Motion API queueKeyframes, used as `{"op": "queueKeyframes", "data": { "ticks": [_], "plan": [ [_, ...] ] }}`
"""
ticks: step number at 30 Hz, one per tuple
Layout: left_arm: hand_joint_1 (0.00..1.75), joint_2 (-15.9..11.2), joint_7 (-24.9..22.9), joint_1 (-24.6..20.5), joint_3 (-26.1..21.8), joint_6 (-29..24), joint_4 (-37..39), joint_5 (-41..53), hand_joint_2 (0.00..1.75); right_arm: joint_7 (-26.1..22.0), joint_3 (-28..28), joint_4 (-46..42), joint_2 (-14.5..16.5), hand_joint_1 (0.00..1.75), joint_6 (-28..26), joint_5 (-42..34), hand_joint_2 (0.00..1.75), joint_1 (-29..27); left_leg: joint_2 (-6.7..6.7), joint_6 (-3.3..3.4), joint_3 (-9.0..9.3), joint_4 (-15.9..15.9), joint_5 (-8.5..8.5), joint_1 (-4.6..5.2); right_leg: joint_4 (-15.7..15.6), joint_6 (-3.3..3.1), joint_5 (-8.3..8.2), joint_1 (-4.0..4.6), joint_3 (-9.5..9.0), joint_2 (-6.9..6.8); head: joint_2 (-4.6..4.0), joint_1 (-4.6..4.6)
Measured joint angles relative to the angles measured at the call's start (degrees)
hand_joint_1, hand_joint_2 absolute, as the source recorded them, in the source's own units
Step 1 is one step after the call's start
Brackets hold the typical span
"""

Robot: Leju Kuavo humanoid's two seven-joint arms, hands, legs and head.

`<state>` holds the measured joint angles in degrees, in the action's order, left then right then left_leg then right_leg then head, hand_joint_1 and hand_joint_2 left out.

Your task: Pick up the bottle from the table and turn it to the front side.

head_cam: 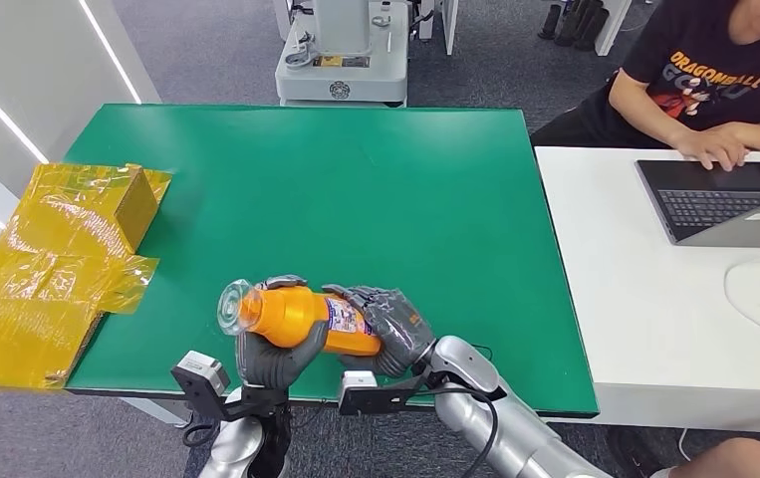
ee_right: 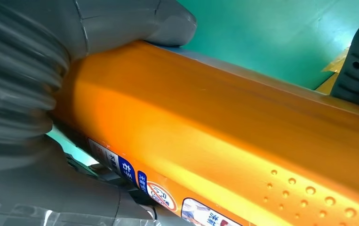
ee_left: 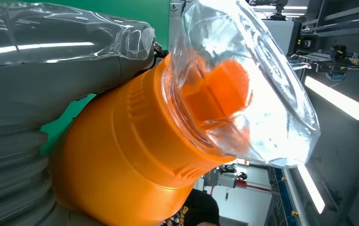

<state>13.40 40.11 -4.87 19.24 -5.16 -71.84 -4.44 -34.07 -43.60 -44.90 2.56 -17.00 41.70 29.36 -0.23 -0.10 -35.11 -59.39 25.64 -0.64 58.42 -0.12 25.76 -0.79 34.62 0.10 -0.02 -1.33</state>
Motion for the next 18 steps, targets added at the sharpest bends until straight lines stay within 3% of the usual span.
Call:
{"op": "queueKeyframes", "data": {
  "ticks": [1, 2, 6, 9, 14, 18],
  "plan": [
    [1.75, 0.0, 0.0, 0.0, 0.0, 0.0, 0.0, 0.0, 1.75, 0.2, 0.0, -0.1, 0.0, 0.24, -0.2, -0.1, 1.75, 0.0, 0.00, 0.00, 0.00, 0.0, 0.00, 0.00, 0.0, 0.00, 0.00, 0.00, 0.00, 0.00, 0.00, 0.00],
    [1.75, 0.0, 0.0, 0.0, 0.0, -0.1, 0.0, 0.0, 1.75, 0.5, 0.0, -0.2, 0.0, 0.00, -0.5, -0.3, 1.75, 0.0, 0.00, 0.00, 0.00, 0.0, 0.00, 0.00, 0.0, 0.00, 0.00, 0.00, 0.00, 0.00, 0.00, 0.00],
    [1.75, 0.0, 0.0, 0.1, 0.0, -0.9, -0.8, 0.1, 1.75, 1.0, 0.1, -1.3, 0.0, 0.00, -2.5, -2.8, 1.75, -0.7, 0.00, 0.00, 0.00, 0.0, 0.00, 0.00, 0.0, 0.00, 0.00, 0.00, 0.00, 0.00, 0.00, 0.01],
    [1.75, -0.2, 0.0, 0.2, 0.0, -2.6, -2.7, 0.7, 1.75, -1.5, 1.6, -3.9, 0.0, 0.00, -5.8, -9.6, 1.75, -3.0, -0.02, 0.00, -0.01, 0.0, 0.00, 0.00, 0.0, 0.00, 0.01, 0.01, 0.00, -0.04, 0.00, 0.02],
    [1.75, -1.1, 0.0, -0.4, -0.2, -5.0, -6.9, 3.5, 1.75, -5.4, 4.6, -13.3, 0.0, 0.00, -11.5, -21.8, 1.75, -9.3, -0.03, 0.00, -0.03, 0.0, 0.01, -0.01, 0.0, -0.02, 0.02, 0.01, 0.03, -0.04, 0.00, 0.01],
    [1.75, -2.1, 0.0, -1.8, -0.3, -8.3, -9.4, 6.8, 1.75, -5.9, 5.0, -20.4, 0.0, 0.00, -15.6, -25.0, 1.75, -13.6, -0.02, -0.01, -0.02, 0.0, 0.02, -0.01, 0.0, -0.03, 0.03, 0.01, 0.03, -0.04, 0.00, 0.01]
  ]
}}
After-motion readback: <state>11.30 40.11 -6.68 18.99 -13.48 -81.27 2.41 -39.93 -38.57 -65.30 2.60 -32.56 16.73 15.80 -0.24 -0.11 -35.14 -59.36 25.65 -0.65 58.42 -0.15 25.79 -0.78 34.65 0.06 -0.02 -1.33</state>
